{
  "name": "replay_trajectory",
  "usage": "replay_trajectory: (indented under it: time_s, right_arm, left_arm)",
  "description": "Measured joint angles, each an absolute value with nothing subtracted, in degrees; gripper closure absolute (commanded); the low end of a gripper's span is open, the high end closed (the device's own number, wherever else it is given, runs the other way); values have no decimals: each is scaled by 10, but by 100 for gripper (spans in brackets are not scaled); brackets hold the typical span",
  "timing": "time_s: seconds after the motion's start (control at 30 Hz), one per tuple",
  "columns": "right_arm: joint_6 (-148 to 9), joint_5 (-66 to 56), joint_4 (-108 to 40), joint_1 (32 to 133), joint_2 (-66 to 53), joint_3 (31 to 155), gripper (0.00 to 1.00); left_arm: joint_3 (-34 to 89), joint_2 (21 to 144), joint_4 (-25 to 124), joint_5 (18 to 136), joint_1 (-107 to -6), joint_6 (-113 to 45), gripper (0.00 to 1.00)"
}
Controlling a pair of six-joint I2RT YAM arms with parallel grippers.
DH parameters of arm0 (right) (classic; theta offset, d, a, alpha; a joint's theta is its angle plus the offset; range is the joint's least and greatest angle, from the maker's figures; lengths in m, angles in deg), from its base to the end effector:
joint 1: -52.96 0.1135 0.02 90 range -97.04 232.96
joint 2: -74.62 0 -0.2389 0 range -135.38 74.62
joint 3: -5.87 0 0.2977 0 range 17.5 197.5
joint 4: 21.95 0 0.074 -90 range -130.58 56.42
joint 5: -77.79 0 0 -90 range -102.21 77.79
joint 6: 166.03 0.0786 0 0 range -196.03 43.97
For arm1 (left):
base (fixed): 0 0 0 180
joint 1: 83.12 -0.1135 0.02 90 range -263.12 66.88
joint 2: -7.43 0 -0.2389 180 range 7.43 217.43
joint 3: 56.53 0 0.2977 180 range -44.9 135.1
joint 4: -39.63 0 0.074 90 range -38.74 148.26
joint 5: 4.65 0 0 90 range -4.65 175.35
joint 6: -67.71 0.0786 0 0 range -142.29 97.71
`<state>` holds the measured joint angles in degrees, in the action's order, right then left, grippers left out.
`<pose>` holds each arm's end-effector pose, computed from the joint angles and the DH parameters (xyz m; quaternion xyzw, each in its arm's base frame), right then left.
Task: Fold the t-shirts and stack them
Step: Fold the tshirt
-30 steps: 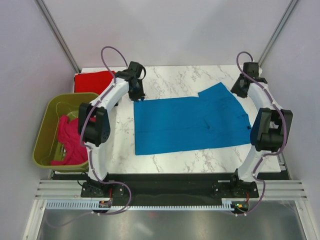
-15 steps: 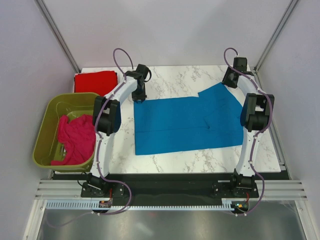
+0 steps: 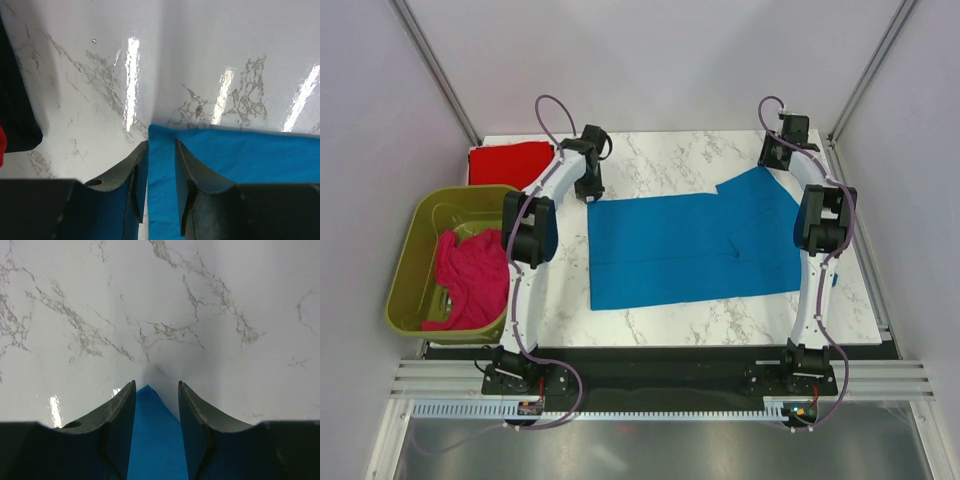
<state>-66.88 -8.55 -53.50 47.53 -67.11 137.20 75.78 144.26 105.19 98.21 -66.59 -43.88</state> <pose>0.6115 -0.0531 0.1058 0.1029 0.9072 0.0424 0.4058 0.5249 -0.1375 0.1119 -0.0626 0.9769 0.0481 0.1985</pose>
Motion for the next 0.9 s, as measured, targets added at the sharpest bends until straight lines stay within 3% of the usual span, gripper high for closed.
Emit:
replay_trajectory:
  time_s: [0.13,0.4,0.5,0.53,0.63,0.77,0.9]
  right_arm:
    - [-678,-73,-526,475,-698,1393,55]
    - [-689,-48,-525,474,-708,1405,71]
    - [-690,-44,-525,472,-710,1406,80]
    - [-690,-43,-525,471,-710,1406,88]
    - [-691,-38,-525,468,-715,1412,100]
    - [-690,-29,-525,464,-716,1413,100]
    - [-687,-25,-525,460,-716,1413,100]
  left_arm:
    - [758,1445,1052,967,-677,-436,64]
    - [762,1459,1051,938,-684,-424,64]
    - [762,1460,1051,936,-684,-423,65]
    - [762,1460,1051,936,-684,-422,66]
    - [762,1460,1051,936,-684,-421,75]
    - [762,1461,1051,935,-684,-416,98]
    - [764,1461,1052,927,-684,-415,98]
